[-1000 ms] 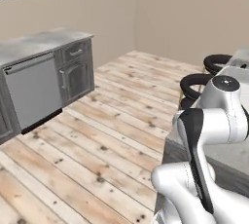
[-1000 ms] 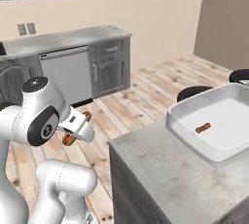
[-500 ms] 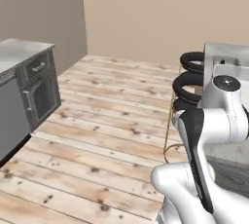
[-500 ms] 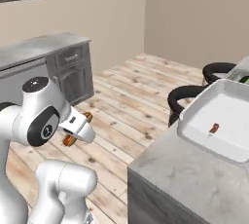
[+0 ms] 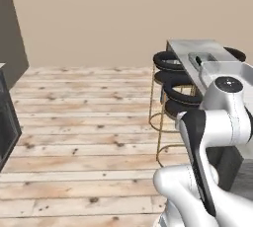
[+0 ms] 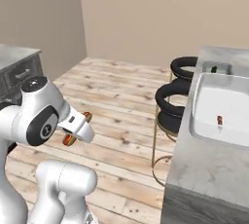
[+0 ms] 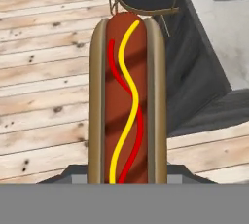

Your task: Place the cold items (banana and cucumber) from the fridge in one tupperware on the dining counter. Place the warm items (hot dog and kebab skewer) in the stove area in another tupperware.

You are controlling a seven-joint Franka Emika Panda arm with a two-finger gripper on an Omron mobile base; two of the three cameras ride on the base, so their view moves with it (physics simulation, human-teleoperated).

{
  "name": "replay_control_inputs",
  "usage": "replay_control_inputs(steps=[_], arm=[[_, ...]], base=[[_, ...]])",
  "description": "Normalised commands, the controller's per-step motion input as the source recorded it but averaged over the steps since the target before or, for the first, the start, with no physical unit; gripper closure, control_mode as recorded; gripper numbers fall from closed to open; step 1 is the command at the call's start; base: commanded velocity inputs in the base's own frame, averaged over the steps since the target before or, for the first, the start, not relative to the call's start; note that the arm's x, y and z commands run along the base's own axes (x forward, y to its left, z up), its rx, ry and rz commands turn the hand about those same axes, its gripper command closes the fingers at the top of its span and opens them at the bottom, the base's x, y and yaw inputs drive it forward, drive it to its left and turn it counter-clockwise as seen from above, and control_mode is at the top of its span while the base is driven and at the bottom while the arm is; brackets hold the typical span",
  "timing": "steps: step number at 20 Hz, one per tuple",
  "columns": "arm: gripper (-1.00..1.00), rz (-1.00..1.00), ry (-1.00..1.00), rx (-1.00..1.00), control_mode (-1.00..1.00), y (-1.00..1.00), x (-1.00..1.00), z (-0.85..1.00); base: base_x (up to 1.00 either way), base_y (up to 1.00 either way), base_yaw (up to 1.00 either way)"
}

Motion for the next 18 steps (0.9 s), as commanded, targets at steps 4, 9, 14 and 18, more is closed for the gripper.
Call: replay_control_inputs(steps=[4,9,14,18], arm=[[1.00,0.00,0.00,0.00,1.00,0.00,0.00,0.00],[1.00,0.00,0.00,0.00,1.00,0.00,0.00,0.00],[1.00,0.00,0.00,0.00,1.00,0.00,0.00,0.00],[1.00,0.00,0.00,0.00,1.00,0.00,0.00,0.00]], base=[[0.62,0.54,-0.73],[0.57,0.50,-0.75],[0.55,0.48,-0.77],[0.38,0.65,-0.70]])
